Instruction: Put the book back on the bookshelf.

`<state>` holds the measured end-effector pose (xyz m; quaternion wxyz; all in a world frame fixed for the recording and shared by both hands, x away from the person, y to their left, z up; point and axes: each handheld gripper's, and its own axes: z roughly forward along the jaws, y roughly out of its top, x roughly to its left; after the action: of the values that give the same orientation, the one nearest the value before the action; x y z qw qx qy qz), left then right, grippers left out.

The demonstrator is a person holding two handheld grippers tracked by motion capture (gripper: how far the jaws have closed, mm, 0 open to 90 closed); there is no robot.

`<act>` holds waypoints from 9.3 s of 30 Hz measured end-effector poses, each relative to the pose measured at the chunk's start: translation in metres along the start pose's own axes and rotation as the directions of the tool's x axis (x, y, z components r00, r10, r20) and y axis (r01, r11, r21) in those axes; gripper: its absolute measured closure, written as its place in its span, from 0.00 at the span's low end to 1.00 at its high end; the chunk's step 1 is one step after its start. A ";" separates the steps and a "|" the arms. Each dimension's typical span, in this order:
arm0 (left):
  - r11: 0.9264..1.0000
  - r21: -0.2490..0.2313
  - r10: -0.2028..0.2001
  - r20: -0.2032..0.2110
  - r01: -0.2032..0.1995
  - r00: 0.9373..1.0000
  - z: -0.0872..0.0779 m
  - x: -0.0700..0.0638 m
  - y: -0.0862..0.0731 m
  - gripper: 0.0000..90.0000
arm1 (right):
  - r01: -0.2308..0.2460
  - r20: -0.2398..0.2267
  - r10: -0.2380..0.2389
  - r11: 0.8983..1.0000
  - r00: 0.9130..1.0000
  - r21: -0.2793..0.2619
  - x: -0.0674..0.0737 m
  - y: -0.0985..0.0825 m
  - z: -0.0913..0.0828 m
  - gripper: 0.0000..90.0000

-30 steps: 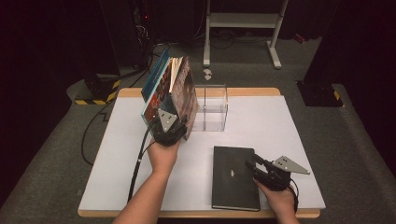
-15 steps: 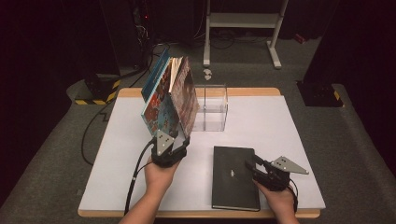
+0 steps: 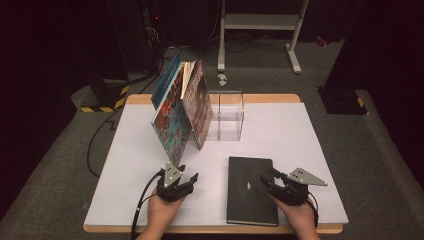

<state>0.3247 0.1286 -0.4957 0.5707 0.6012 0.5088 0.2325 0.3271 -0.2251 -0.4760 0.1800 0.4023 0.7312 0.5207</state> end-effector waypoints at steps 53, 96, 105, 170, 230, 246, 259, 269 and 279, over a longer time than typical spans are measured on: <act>1.000 0.004 0.009 0.007 -0.009 1.000 -0.006 0.013 -0.012 0.22 | 0.150 -0.121 -0.123 0.958 0.985 0.243 0.036 -0.043 -0.043 0.08; 1.000 -0.002 0.021 0.013 -0.021 1.000 -0.006 0.012 -0.013 0.22 | -0.109 -0.031 0.122 0.954 0.992 0.278 -0.028 0.010 0.048 0.14; 1.000 0.002 0.024 0.012 -0.024 1.000 -0.006 0.012 -0.013 0.22 | -0.077 -0.052 0.095 0.960 0.994 0.271 -0.001 0.012 0.065 0.16; 0.976 0.177 -0.172 0.250 0.129 0.953 0.062 -0.030 0.034 0.48 | -0.017 -0.144 0.048 0.977 0.988 0.213 0.020 -0.003 0.037 0.25; 0.978 0.152 -0.184 0.281 0.145 0.942 0.046 -0.032 0.028 0.51 | -0.103 -0.177 0.151 0.962 0.973 0.253 -0.005 0.006 0.057 0.24; 0.976 0.149 -0.198 0.278 0.161 0.940 0.056 -0.032 0.034 0.51 | -0.104 -0.186 0.153 0.962 0.970 0.253 -0.007 0.008 0.058 0.25; 0.975 0.150 -0.200 0.282 0.163 0.938 0.057 -0.028 0.034 0.54 | -0.087 -0.187 0.140 0.960 0.972 0.265 -0.006 0.010 0.061 0.24; 0.992 0.089 -0.115 0.323 0.090 0.939 0.049 -0.039 0.037 0.63 | -0.126 -0.190 0.181 0.955 0.965 0.270 -0.009 0.012 0.068 0.16; 1.000 0.026 -0.022 0.354 0.014 0.935 0.041 -0.042 0.037 0.63 | -0.182 -0.227 0.249 0.943 0.941 0.280 -0.014 0.011 0.073 0.12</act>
<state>0.3569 0.0797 -0.4592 0.6482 0.6350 0.4059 0.1095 0.3901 -0.1892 -0.4972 -0.0289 0.4286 0.7603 0.4872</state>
